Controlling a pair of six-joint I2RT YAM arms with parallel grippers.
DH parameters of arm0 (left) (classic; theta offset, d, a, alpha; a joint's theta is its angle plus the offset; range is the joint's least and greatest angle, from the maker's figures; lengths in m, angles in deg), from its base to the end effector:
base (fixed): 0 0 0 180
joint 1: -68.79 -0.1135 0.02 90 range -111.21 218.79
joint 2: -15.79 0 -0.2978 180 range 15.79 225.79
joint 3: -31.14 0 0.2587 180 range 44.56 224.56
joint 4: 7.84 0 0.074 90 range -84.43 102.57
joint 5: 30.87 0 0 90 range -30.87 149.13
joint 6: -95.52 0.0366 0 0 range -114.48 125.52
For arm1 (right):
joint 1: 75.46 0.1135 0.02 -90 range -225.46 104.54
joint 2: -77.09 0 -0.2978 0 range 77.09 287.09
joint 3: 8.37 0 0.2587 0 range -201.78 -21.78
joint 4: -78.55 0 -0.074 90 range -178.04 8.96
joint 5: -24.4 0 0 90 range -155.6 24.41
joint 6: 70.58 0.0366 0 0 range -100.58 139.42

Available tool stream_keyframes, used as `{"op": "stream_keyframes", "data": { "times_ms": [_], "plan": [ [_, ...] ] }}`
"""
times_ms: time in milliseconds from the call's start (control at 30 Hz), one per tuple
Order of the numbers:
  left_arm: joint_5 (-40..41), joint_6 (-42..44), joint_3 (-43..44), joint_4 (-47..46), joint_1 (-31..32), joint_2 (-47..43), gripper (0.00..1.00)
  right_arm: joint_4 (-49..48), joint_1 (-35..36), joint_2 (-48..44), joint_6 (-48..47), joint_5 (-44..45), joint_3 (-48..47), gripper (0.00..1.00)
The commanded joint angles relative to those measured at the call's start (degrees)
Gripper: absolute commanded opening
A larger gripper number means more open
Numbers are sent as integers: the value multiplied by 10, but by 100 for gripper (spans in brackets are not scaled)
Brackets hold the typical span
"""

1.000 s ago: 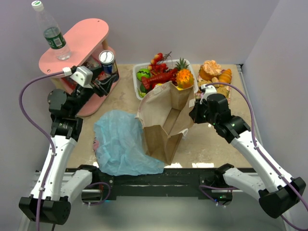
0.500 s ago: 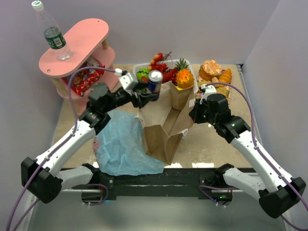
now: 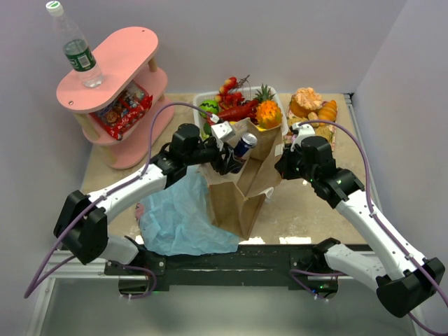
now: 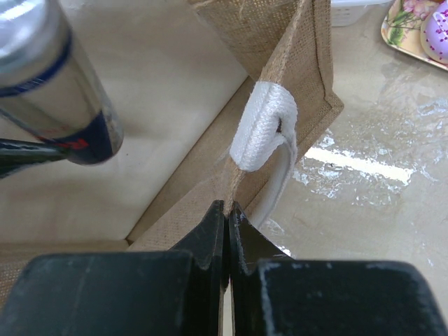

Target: Place the mixed food into the grocery bags and tie them

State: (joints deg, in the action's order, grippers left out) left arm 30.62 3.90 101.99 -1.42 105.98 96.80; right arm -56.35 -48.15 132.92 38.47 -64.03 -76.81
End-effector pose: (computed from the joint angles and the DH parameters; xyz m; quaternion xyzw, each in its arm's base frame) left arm 0.2522 -0.2133 0.3317 0.3775 0.6949 -0.3787 0.4809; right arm 0.1768 0.0902 0.3570 -0.0566 0.8748 0.1783 0.4469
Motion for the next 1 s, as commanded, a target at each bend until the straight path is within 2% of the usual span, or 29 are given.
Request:
{"op": "stream_keyframes", "data": {
  "times_ms": [0, 33, 67, 233, 333, 433, 533, 567, 667, 733, 800, 967],
  "plan": [
    [-2, 14, 30, -37, 5, -4, 78, -12, -1, -6, 2, 3, -11, 0],
    [-3, 14, 26, -37, 5, -2, 98, -11, -2, -6, 2, 3, -11, 0],
    [-2, 13, 26, -38, 6, -2, 100, -10, -2, -6, 2, 4, -10, 1],
    [22, 28, 31, -29, 5, -20, 100, -8, -1, -10, 5, 5, -3, 1],
    [70, 51, 37, -7, 4, -44, 100, -6, -1, -13, 5, 10, -5, 1],
    [152, 65, 56, 25, -9, -66, 100, -7, -2, -14, 6, 11, -5, 2],
    [307, 59, 94, 69, -29, -98, 100, -10, -1, -14, 6, 10, -3, 2],
    [416, 56, 103, 92, -34, -110, 100, -10, -2, -14, 6, 9, -3, 2],
    [527, 42, 123, 102, -88, -168, 100, -16, -2, -20, 6, 7, 3, 2],
    [536, 33, 140, 117, -145, -192, 100, -18, -2, -23, 6, 5, 4, 4],
    [546, 30, 175, 137, -174, -193, 100, -18, -2, -21, 2, 3, 3, 5],
    [547, 21, 238, 172, -258, -150, 100, -12, -1, -20, -3, 0, -6, 10]
  ]
}}
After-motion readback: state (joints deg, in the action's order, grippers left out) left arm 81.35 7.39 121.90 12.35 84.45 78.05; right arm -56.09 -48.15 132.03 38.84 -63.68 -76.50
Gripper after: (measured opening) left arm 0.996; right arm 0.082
